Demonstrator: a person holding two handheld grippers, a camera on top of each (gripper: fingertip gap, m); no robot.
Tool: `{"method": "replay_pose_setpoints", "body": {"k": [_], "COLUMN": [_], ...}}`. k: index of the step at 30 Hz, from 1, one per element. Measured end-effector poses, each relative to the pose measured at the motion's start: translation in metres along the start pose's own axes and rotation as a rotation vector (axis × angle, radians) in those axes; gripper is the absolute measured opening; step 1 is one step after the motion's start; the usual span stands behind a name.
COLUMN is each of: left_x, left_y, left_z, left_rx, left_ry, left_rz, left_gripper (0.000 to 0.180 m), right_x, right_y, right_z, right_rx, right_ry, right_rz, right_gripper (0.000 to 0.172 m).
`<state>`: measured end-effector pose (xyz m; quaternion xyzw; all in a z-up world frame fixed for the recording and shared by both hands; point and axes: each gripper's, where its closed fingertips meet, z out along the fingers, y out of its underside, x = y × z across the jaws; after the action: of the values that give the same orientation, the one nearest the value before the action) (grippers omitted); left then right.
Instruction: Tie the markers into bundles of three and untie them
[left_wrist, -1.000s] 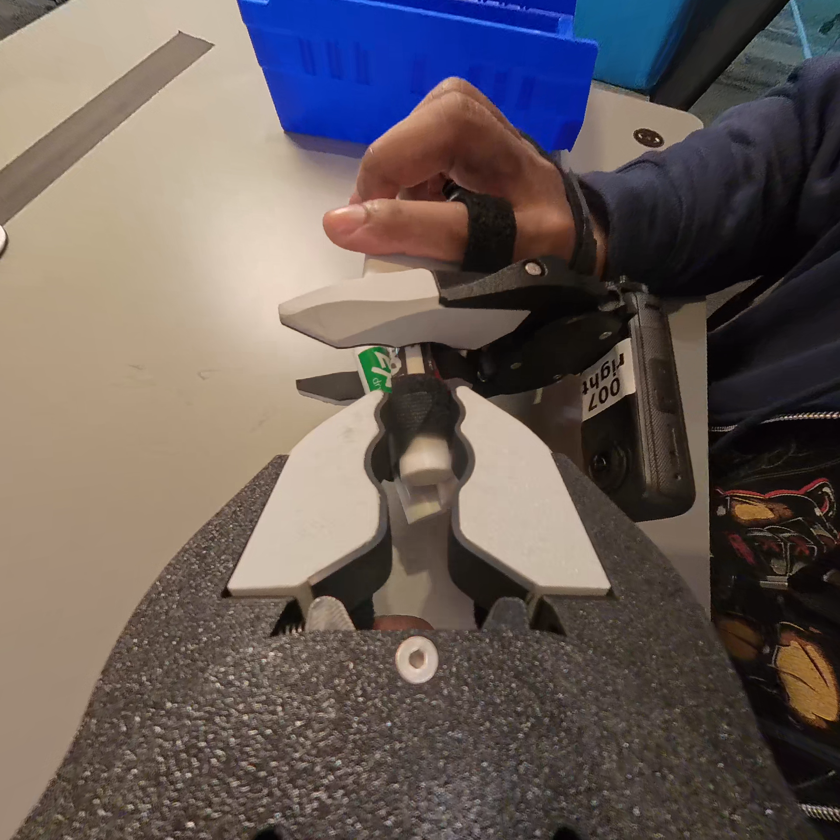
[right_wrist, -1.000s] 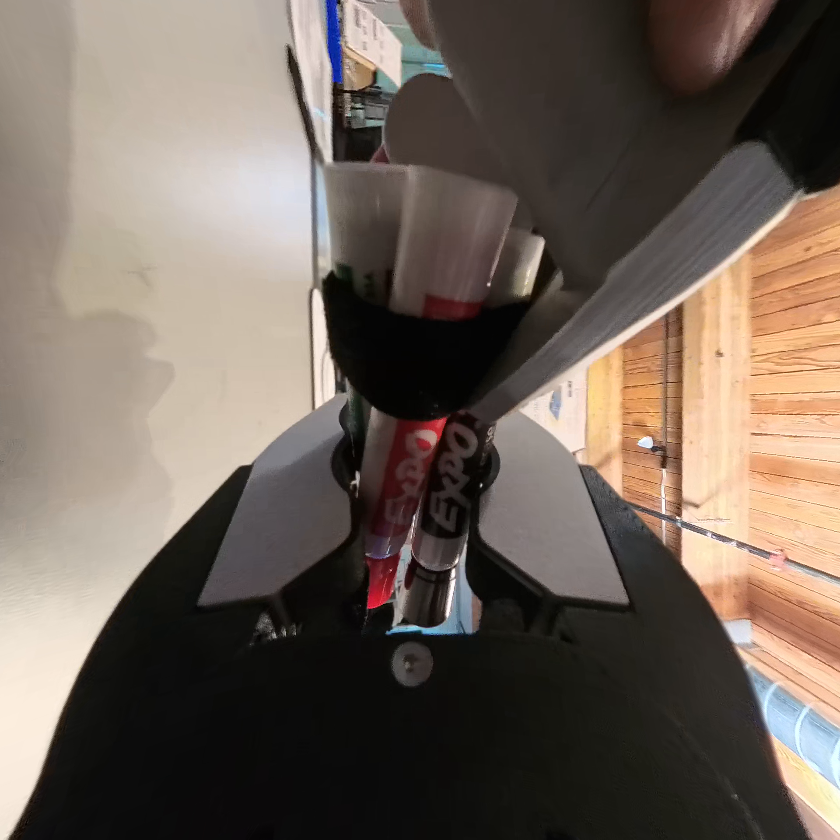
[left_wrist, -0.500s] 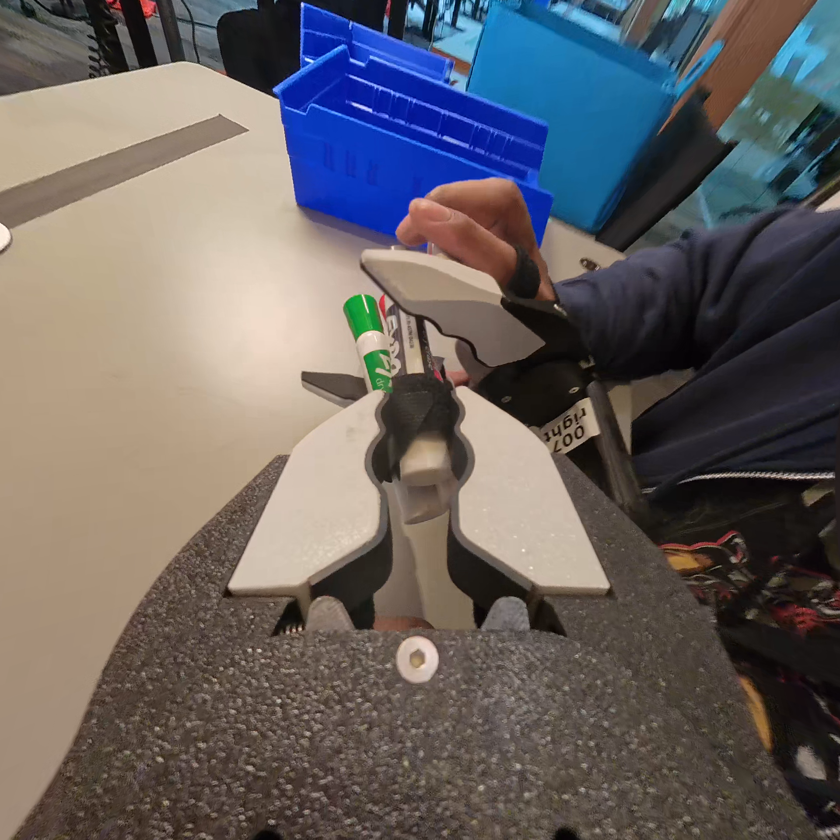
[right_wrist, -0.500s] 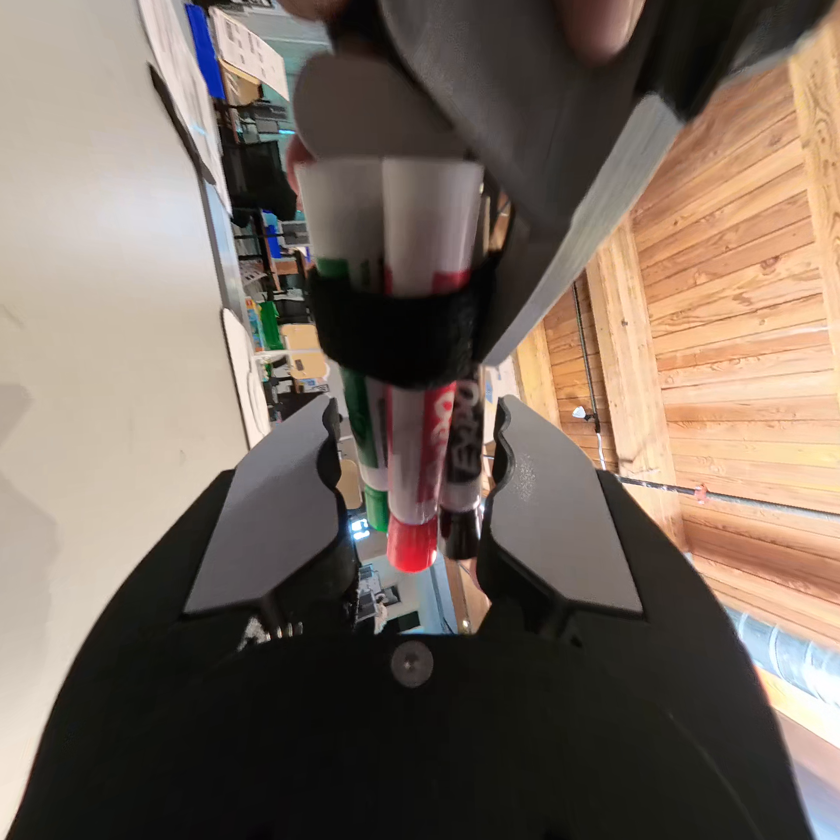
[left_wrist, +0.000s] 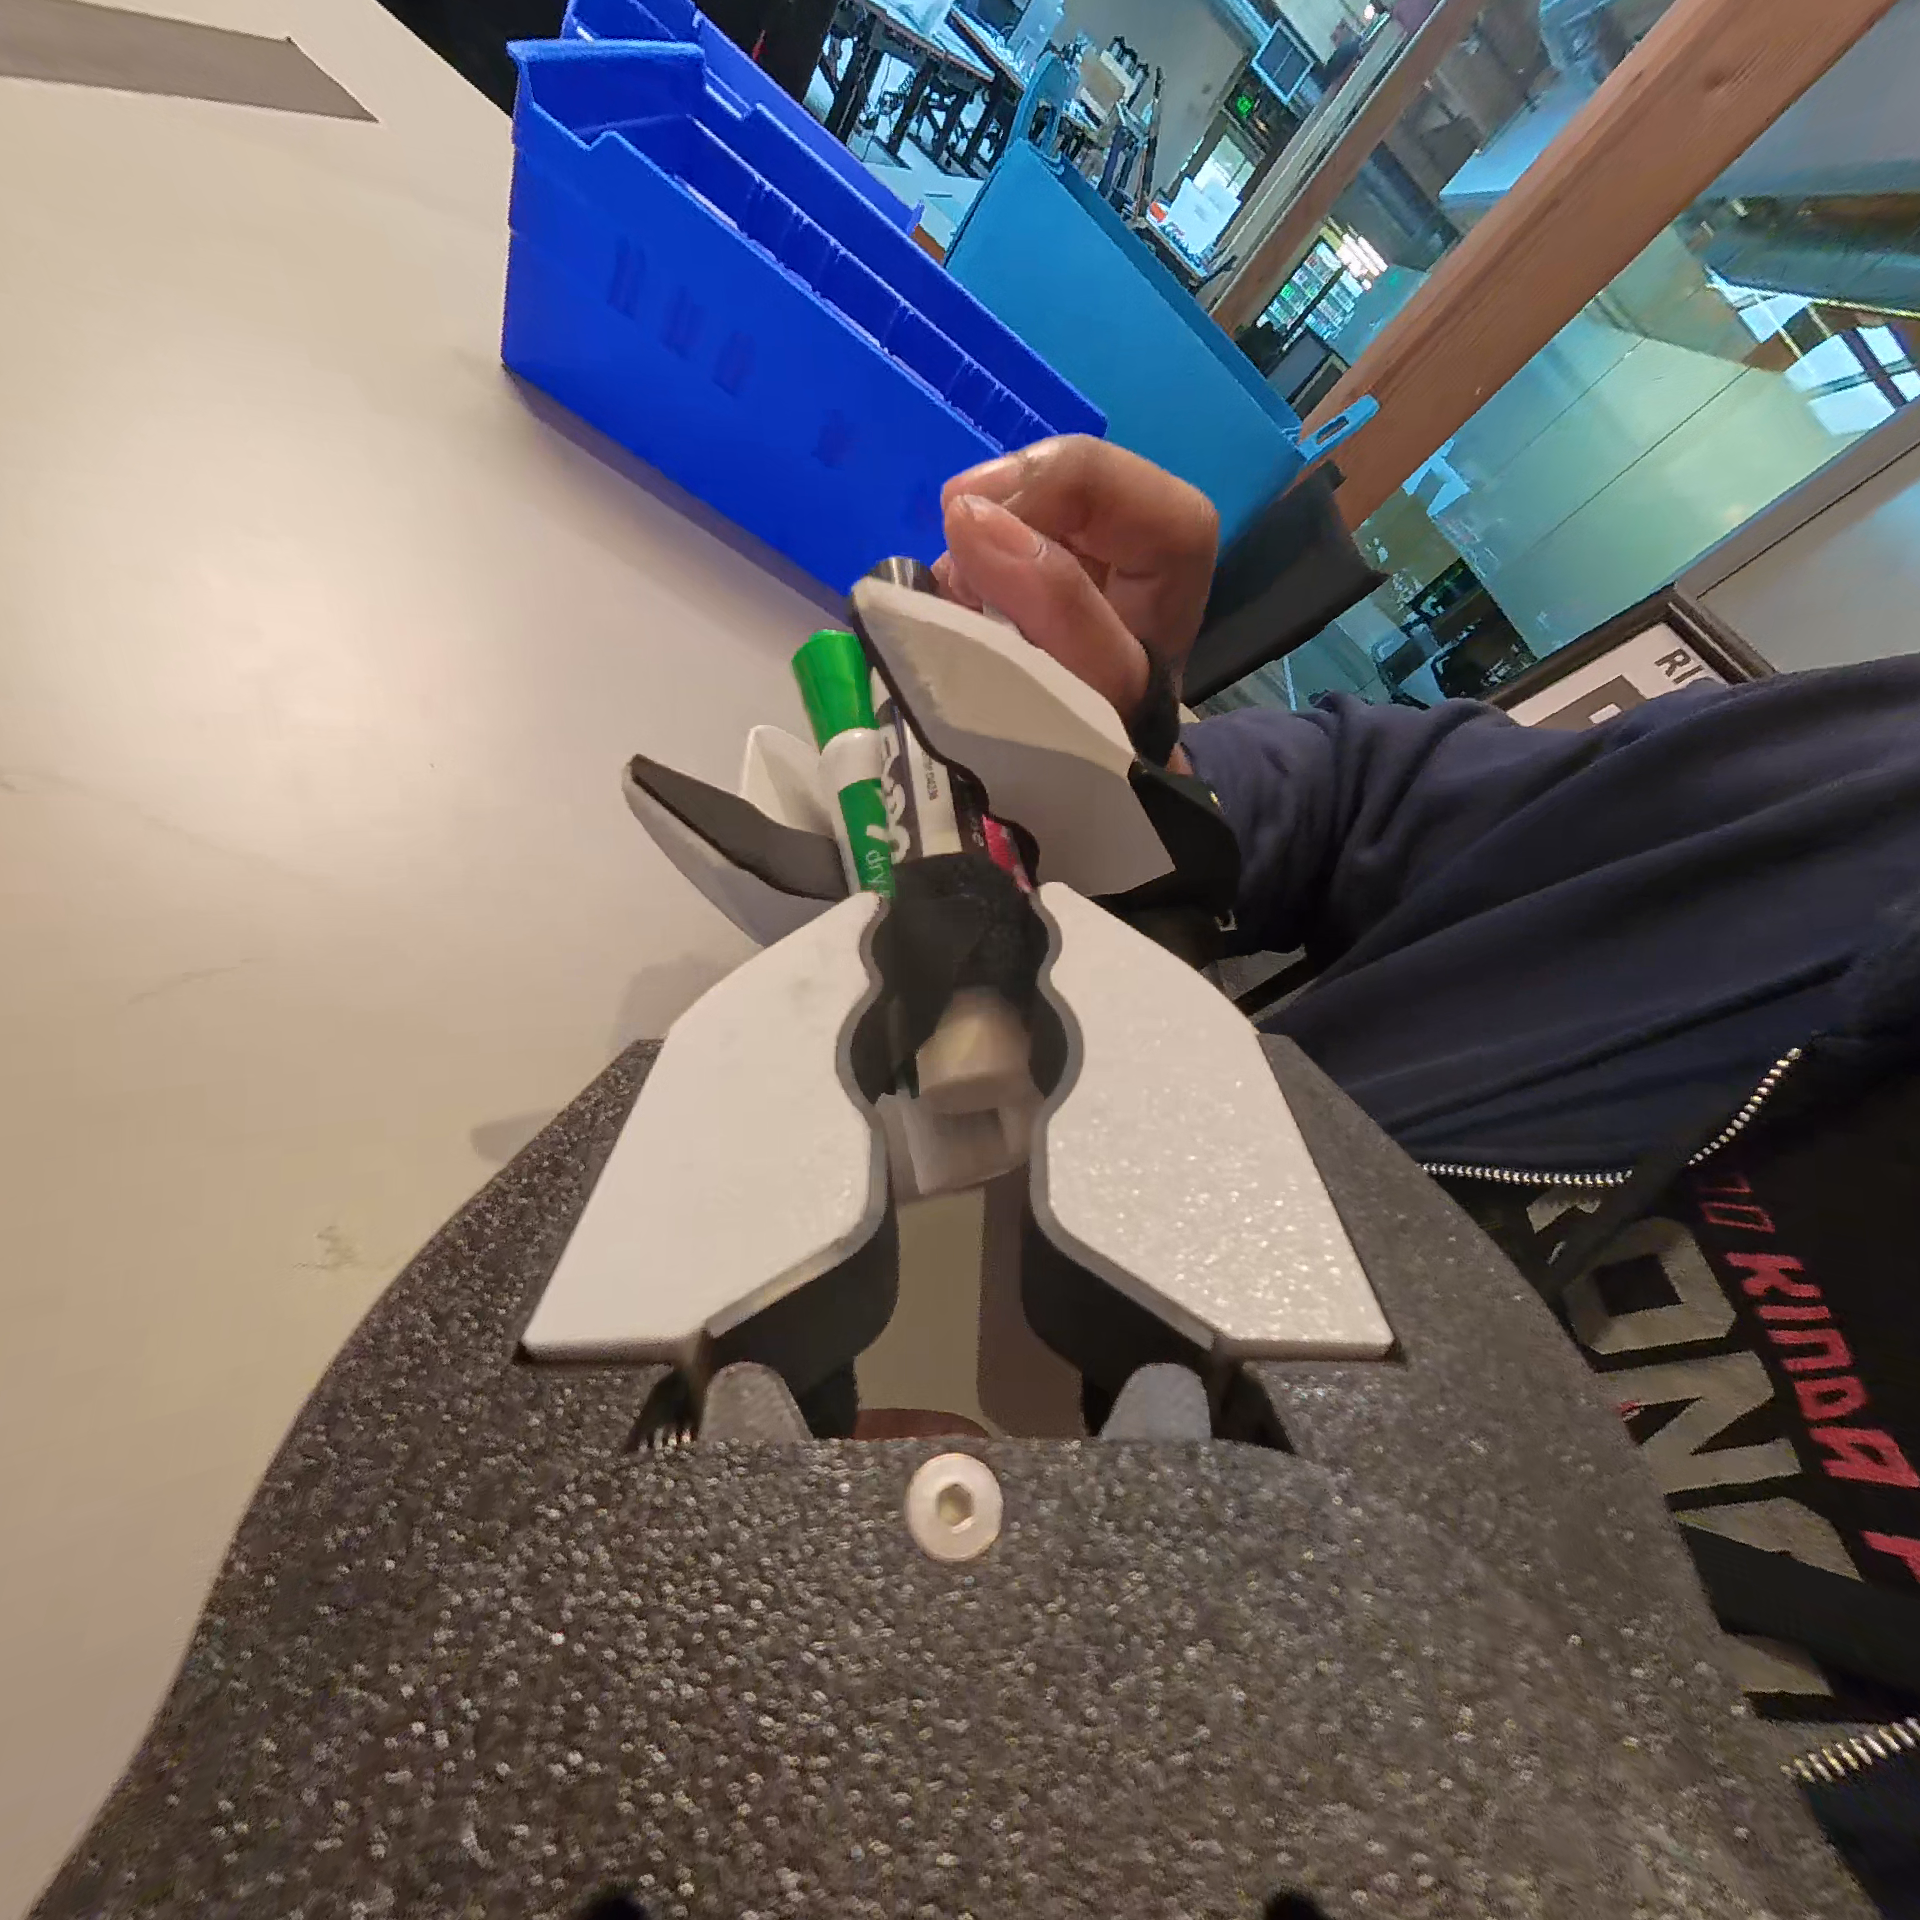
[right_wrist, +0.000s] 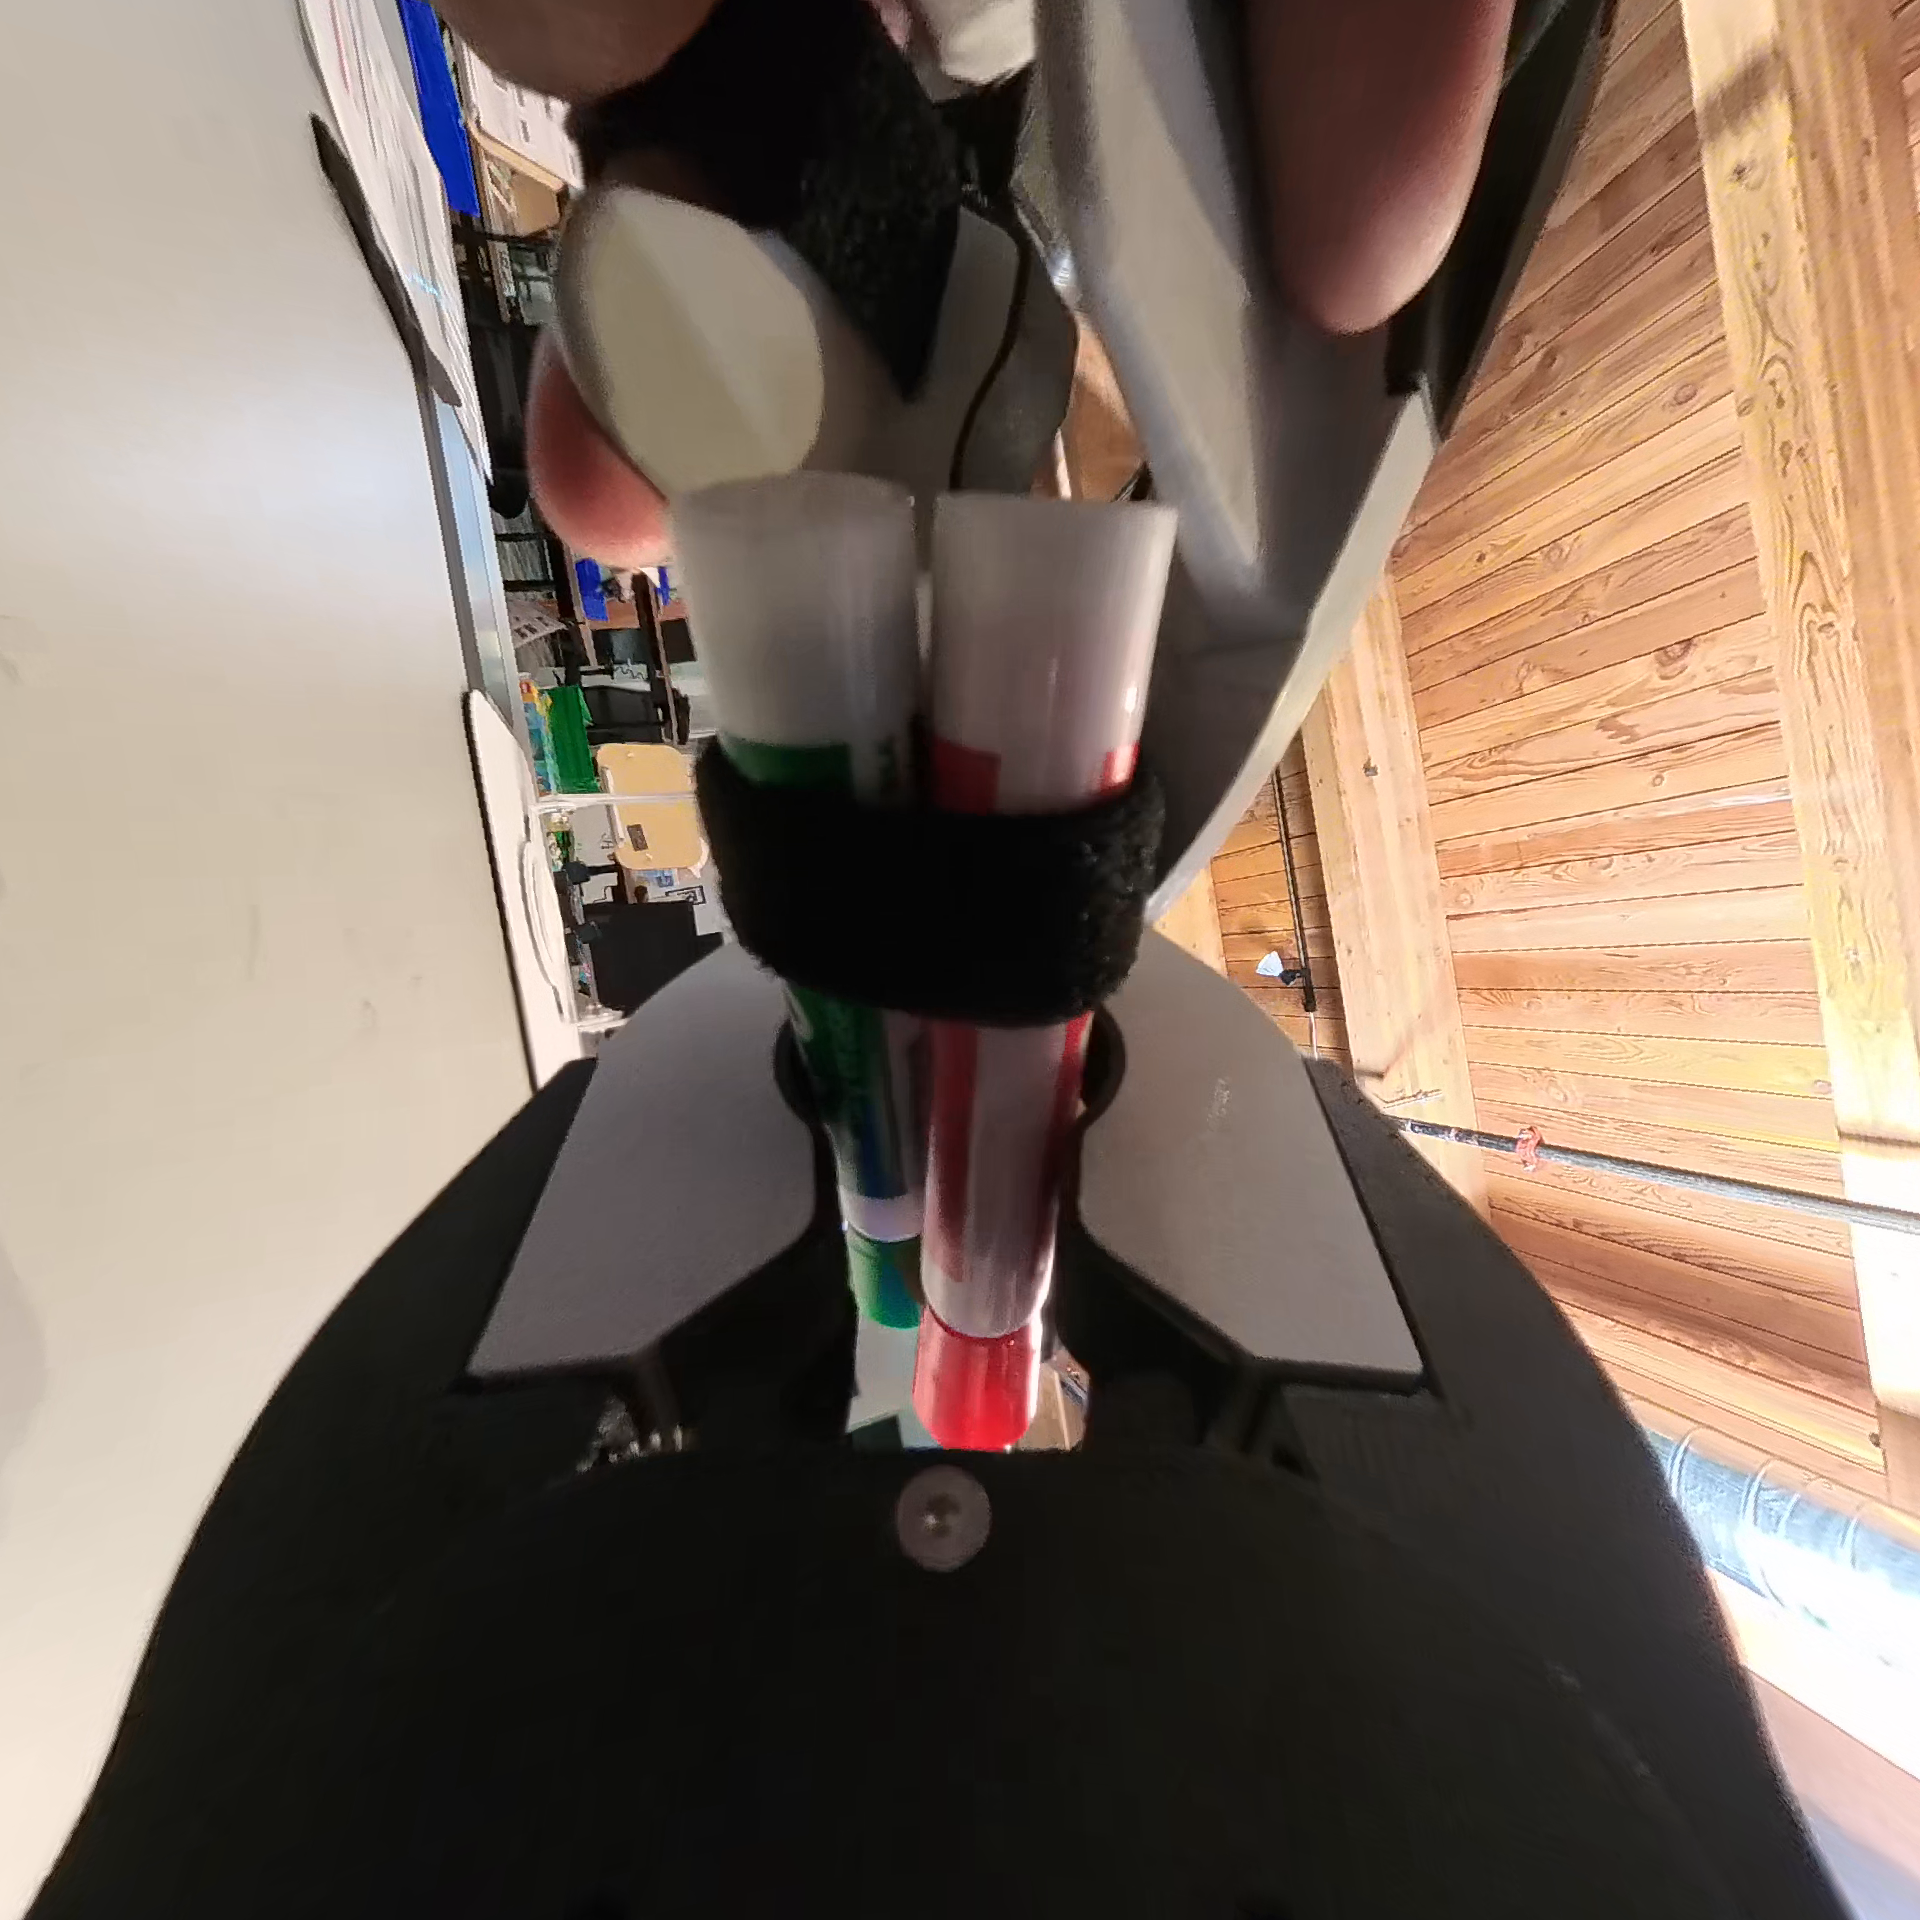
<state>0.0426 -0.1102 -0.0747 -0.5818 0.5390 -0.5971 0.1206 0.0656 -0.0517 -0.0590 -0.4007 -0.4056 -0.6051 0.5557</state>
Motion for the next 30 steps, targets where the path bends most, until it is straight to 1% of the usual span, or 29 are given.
{"method": "replay_pose_setpoints", "body": {"k": [8, 14, 15, 17, 19, 22, 25, 30], "left_x": [-0.002, -0.002, -0.002, -0.004, -0.004, -0.004, -0.004, -0.004], "left_y": [0.006, 0.007, 0.007, 0.008, 0.008, 0.01, 0.011, 0.014], "left_z": [0.003, 0.001, 0.0, -0.002, -0.003, -0.003, -0.003, -0.005], "left_rx": [-0.08, -0.149, -0.16, -0.175, -0.181, -0.188, -0.197, -0.25], "left_ry": [-0.038, -0.075, -0.077, -0.085, -0.077, -0.069, -0.059, -0.107], "left_rz": [0.023, 0.006, 0.0, -0.01, -0.019, -0.022, -0.014, 0.087], "left_gripper": [0.023, 0.029, 0.029, 0.031, 0.03, 0.027, 0.025, 0.022], "right_x": [-0.004, -0.006, -0.004, -0.003, -0.003, -0.003, -0.002, -0.007], "right_y": [-0.003, -0.006, -0.007, -0.007, -0.008, -0.01, -0.013, -0.01], "right_z": [-0.004, -0.006, -0.007, -0.008, -0.008, -0.01, -0.011, -0.009], "right_rx": [0.019, 0.036, 0.04, 0.043, 0.048, 0.058, 0.064, 0.048], "right_ry": [-0.011, -0.006, -0.006, -0.006, -0.006, -0.005, 0.005, -0.028], "right_rz": [-0.026, -0.044, -0.046, -0.041, -0.042, -0.041, -0.039, -0.037], "right_gripper": [0.042, 0.038, 0.037, 0.026, 0.025, 0.026, 0.031, 0.044]}}
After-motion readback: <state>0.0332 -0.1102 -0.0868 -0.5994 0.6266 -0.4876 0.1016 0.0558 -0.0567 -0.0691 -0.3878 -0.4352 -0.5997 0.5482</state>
